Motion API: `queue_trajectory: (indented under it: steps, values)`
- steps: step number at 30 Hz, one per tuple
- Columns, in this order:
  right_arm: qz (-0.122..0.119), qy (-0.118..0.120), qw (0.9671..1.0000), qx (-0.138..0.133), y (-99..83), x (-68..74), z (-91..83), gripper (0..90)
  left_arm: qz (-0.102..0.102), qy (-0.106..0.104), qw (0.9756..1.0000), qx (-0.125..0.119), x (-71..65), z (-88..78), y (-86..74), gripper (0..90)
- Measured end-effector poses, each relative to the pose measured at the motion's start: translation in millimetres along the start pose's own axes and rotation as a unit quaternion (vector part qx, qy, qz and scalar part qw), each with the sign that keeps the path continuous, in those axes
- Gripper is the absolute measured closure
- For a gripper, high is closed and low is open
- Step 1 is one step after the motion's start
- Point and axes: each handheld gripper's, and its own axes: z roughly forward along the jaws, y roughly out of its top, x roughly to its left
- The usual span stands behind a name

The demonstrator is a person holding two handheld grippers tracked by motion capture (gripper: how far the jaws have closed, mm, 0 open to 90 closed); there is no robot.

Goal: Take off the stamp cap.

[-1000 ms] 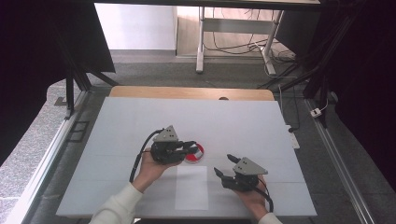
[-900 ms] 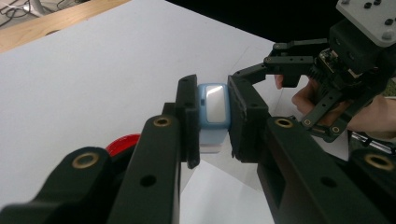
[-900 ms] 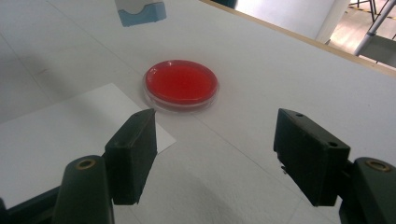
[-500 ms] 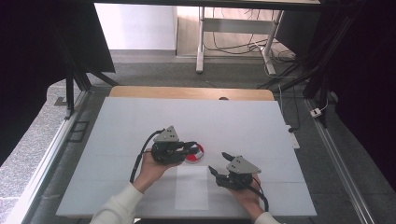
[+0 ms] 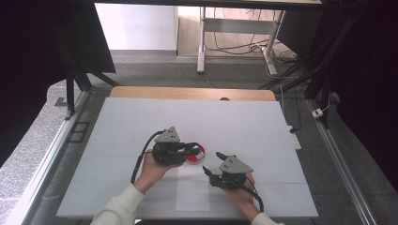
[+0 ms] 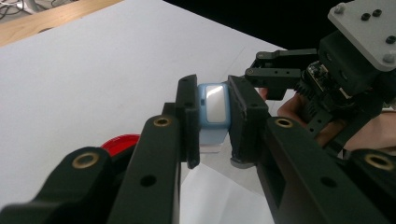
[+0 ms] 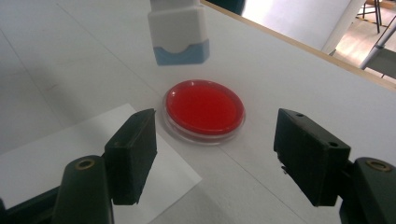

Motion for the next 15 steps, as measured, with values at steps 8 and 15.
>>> queue_trajectory:
  steps: [8, 15]
  values:
    - [-0.001, 0.003, 1.0, 0.002, 5.5, 5.9, 9.3, 29.3, -0.002, 0.002, 1.0, 0.003, 0.6, 1.5, -1.2, 74.5]
    - [-0.002, 0.003, 1.0, 0.003, 10.6, 9.4, 17.4, 29.5, -0.003, 0.001, 1.0, 0.005, 0.5, 3.7, -2.6, 74.5]
